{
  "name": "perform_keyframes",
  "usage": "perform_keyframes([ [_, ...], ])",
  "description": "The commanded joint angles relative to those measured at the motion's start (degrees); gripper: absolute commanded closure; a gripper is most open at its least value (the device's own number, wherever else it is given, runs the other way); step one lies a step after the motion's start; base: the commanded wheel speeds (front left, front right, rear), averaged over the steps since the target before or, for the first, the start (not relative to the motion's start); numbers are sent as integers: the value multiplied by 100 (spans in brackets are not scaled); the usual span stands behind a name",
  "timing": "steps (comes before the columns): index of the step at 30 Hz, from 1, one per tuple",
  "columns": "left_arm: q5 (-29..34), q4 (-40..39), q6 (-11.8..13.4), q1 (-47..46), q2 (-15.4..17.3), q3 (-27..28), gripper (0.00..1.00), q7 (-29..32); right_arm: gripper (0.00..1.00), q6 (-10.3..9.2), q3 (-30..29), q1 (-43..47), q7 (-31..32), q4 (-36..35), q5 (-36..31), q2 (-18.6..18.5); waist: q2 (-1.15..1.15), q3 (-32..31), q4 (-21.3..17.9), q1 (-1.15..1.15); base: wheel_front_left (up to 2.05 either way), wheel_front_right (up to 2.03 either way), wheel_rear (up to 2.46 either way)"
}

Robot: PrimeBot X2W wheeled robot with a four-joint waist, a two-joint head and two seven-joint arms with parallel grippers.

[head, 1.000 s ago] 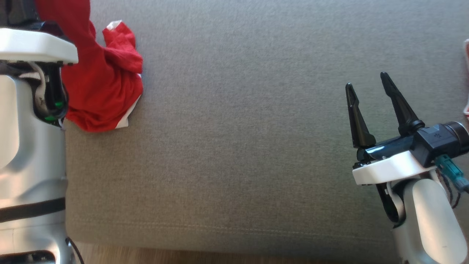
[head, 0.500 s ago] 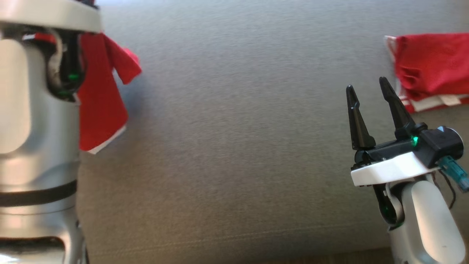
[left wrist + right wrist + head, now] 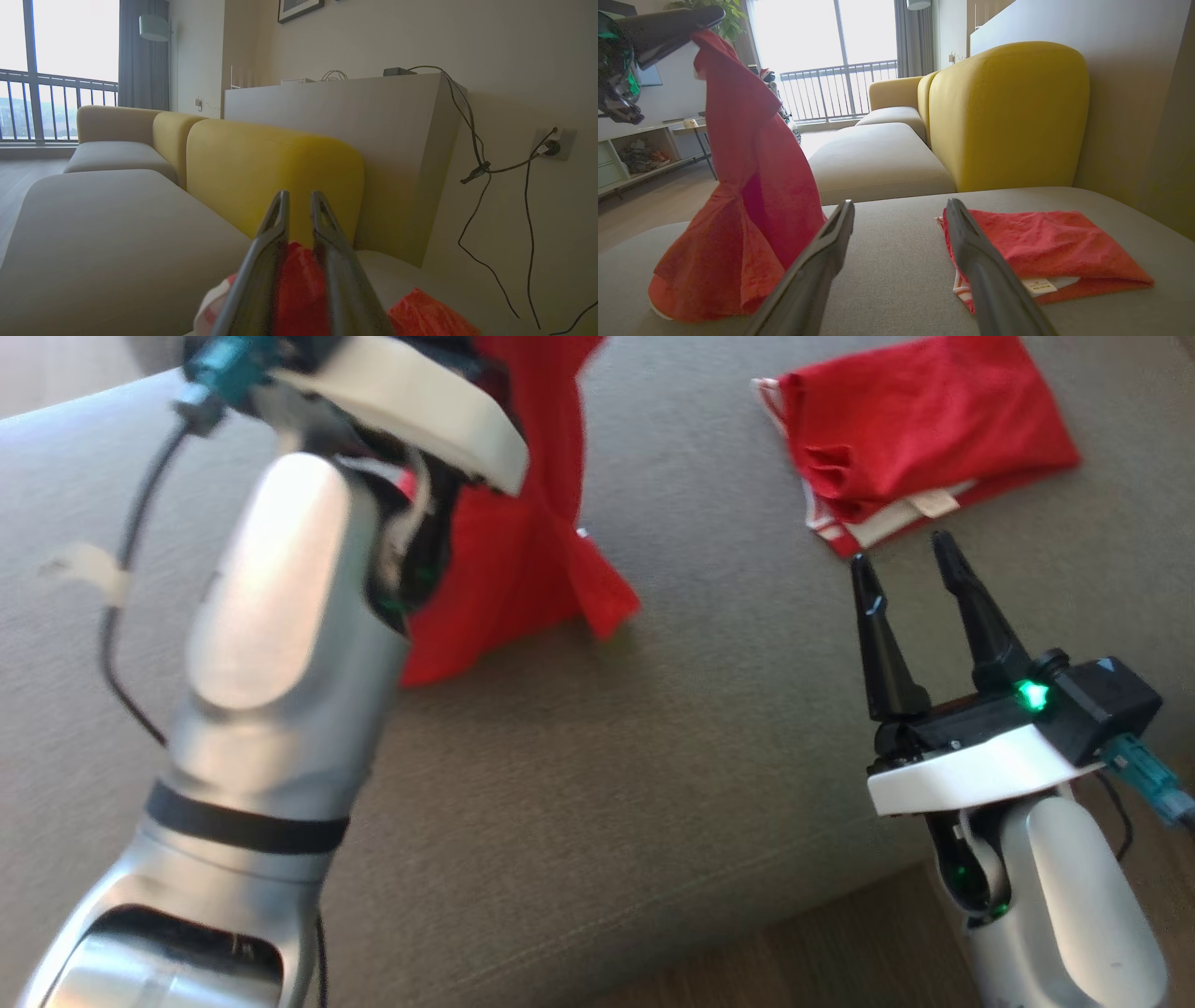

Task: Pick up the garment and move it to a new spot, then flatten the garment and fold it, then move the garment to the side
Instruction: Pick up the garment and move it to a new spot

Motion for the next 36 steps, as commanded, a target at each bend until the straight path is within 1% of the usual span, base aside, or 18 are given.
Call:
perform_keyframes([
  [1, -277, 123, 91, -182, 123, -120, 0, -89, 0, -2, 219, -139, -36, -213, 78, 47, 0, 149, -380, 0, 0, 0, 0],
  [4, -752, 408, 103, -121, 120, -876, 0, -292, 0, -2, 244, -128, -36, -228, 140, 47, 0, 187, -495, 0, 0, 0, 0],
  [7, -1058, 541, 155, -83, 119, -1527, 0, -469, 0, -2, 212, -105, -37, -244, 154, 47, 0, 194, -493, 0, 0, 0, 0],
  [9, -1199, 600, 211, -83, 118, -1761, 0, -574, 0, -2, 172, -99, -37, -256, 143, 48, 0, 183, -424, 0, 0, 0, 0],
  [11, -1273, 641, 311, -113, 118, -1768, 0, -671, 0, -2, 136, -95, -37, -282, 115, 48, 0, 165, -311, 0, 0, 0, 0],
  [12, -1273, 641, 311, -113, 118, -1768, 0, -671, 0, -2, 136, -95, -37, -282, 115, 48, 0, 165, -311, 0, 0, 0, 0],
  [15, -1276, 608, 442, -109, 181, -1474, 0, -756, 0, -2, 92, -78, -37, -338, 50, 48, 0, 121, -80, 0, 0, 0, 0],
  [19, -1188, 193, 539, 163, 576, -897, 0, -781, 0, -2, -13, -17, -37, -389, -84, 48, 0, 24, 315, 0, 0, 0, 0],
  [23, -1101, -388, 578, 839, 955, -305, 0, -783, 0, -2, -104, 54, -37, -407, -260, 48, 0, -97, 741, 0, 0, 0, 0],
  [26, -1014, -796, 548, 1476, 1113, 1, 0, -784, 0, -2, -192, 136, -37, -414, -378, 48, 0, -187, 1044, 0, 0, 0, 0],
  [28, -981, -1057, 488, 1933, 1122, 169, 0, -784, 0, -2, -236, 194, -37, -406, -446, 48, 0, -233, 1222, 0, 0, 0, 0],
  [30, -969, -1287, 345, 2391, 1076, 295, 0, -784, 0, -2, -263, 248, -37, -389, -494, 48, 0, -265, 1370, 0, 0, 0, 0],
  [33, -917, -1539, 200, 3036, 863, 590, 0, -784, 0, -2, -303, 335, -37, -356, -535, 48, 0, -316, 1555, 0, 0, 0, 0],
  [36, -854, -1640, 116, 3540, 539, 873, 0, -784, 0, -2, -318, 370, -37, -302, -582, 48, 0, -312, 1673, 0, 0, 0, 0],
])
